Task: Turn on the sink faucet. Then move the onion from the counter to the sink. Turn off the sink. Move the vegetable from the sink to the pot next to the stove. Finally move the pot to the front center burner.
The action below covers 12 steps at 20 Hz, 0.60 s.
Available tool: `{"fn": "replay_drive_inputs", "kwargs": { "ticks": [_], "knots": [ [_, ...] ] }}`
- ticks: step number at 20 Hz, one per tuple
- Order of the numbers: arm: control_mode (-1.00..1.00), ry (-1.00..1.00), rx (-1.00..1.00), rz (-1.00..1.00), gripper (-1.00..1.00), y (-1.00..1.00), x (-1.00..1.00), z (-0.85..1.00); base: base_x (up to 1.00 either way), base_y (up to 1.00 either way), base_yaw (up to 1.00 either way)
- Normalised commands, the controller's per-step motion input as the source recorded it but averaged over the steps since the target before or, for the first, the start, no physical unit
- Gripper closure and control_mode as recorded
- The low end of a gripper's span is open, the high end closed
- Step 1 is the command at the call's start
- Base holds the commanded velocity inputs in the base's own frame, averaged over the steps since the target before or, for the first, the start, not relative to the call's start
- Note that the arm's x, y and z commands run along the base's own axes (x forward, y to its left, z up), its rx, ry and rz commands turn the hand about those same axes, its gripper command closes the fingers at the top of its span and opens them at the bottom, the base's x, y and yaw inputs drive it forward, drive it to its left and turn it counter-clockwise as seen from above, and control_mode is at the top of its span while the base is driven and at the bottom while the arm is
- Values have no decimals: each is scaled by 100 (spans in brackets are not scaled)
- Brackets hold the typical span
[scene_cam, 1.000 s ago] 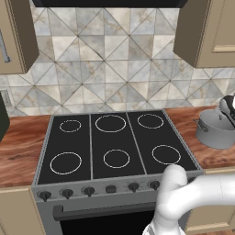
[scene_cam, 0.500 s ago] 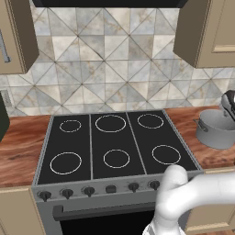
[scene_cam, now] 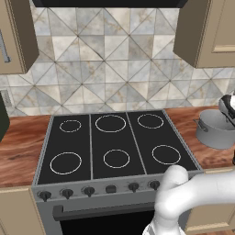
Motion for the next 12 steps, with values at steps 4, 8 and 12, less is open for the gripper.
{"fn": "replay_drive_inputs", "kwargs": {
  "ticks": [4, 8, 12],
  "knots": [
    [-100, 0, 0, -6, -100, 0, 0, -12, 0, 0, 0],
    [-100, 1, 0, -4, -100, 0, 0, -20, 0, 0, 0],
    [-100, 2, 0, -4, -100, 0, 0, -24, 0, 0, 0]
  ]
}}
